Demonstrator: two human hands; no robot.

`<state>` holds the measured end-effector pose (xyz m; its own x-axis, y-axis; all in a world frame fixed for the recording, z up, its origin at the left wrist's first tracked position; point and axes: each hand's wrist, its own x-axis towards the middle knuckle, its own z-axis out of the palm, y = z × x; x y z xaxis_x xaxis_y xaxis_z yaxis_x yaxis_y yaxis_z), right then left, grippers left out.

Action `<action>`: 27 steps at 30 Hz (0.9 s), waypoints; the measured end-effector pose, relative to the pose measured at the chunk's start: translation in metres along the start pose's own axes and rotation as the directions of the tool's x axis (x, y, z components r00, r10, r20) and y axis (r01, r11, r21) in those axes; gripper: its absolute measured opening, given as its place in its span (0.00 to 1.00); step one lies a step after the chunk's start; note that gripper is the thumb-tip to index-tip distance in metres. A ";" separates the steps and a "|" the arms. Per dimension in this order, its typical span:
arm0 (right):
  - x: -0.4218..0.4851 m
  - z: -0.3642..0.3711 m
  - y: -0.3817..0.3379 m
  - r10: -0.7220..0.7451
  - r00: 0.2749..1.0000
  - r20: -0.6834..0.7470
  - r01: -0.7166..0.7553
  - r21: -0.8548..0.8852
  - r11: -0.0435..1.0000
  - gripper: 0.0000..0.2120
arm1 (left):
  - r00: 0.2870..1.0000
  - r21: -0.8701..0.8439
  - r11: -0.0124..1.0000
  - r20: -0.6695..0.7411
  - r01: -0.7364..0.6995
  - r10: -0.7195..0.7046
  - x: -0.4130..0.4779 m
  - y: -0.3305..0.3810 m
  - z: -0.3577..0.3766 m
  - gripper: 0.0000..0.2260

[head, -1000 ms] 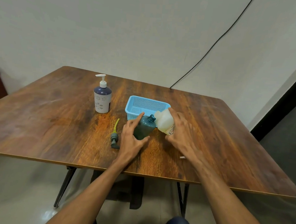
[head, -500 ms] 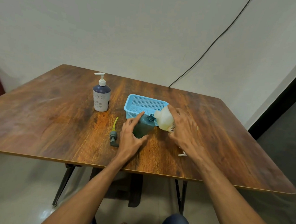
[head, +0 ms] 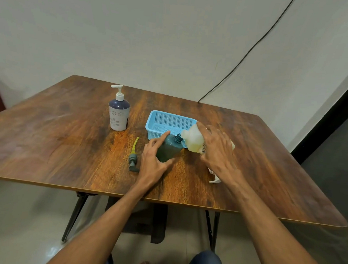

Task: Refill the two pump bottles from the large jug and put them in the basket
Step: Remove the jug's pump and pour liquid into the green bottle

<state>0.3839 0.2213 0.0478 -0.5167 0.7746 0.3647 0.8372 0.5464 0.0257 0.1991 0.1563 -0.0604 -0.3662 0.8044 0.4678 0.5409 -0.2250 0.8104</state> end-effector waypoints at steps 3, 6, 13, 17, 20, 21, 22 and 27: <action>0.000 0.000 0.001 -0.008 1.000 -0.008 0.008 -0.014 1.000 0.47 | 1.000 -0.002 1.000 0.000 -0.012 0.012 0.000 0.000 -0.001 0.39; 0.000 0.000 0.002 -0.013 1.000 -0.014 0.013 -0.017 1.000 0.47 | 1.000 -0.003 1.000 0.004 -0.007 0.007 0.000 0.000 -0.001 0.39; 0.000 0.000 0.003 -0.015 1.000 -0.026 0.014 -0.015 1.000 0.47 | 1.000 0.002 1.000 0.009 -0.006 0.006 -0.001 0.003 -0.002 0.39; 0.000 0.001 0.004 -0.018 0.999 -0.034 0.018 -0.018 1.000 0.47 | 1.000 0.015 1.000 0.010 -0.005 0.005 -0.001 0.005 -0.002 0.39; 0.000 0.002 0.004 -0.010 1.000 -0.027 0.009 -0.020 1.000 0.48 | 1.000 0.017 1.000 0.013 -0.005 0.005 0.000 0.005 -0.002 0.39; 0.000 0.002 0.005 -0.008 1.000 -0.023 0.008 -0.020 1.000 0.48 | 1.000 0.019 1.000 0.015 -0.004 0.004 0.000 0.005 -0.002 0.39; -0.001 0.002 0.005 -0.008 1.000 -0.020 0.007 -0.020 1.000 0.48 | 1.000 0.021 1.000 0.015 -0.003 0.003 0.000 0.005 -0.002 0.39; -0.001 0.002 0.006 -0.009 1.000 -0.015 0.009 -0.013 1.000 0.48 | 1.000 0.022 1.000 0.018 -0.004 0.004 -0.001 0.004 -0.001 0.39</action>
<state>0.3885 0.2247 0.0455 -0.5218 0.7644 0.3786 0.8345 0.5495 0.0407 0.2007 0.1539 -0.0568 -0.3500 0.8134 0.4645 0.5594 -0.2162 0.8002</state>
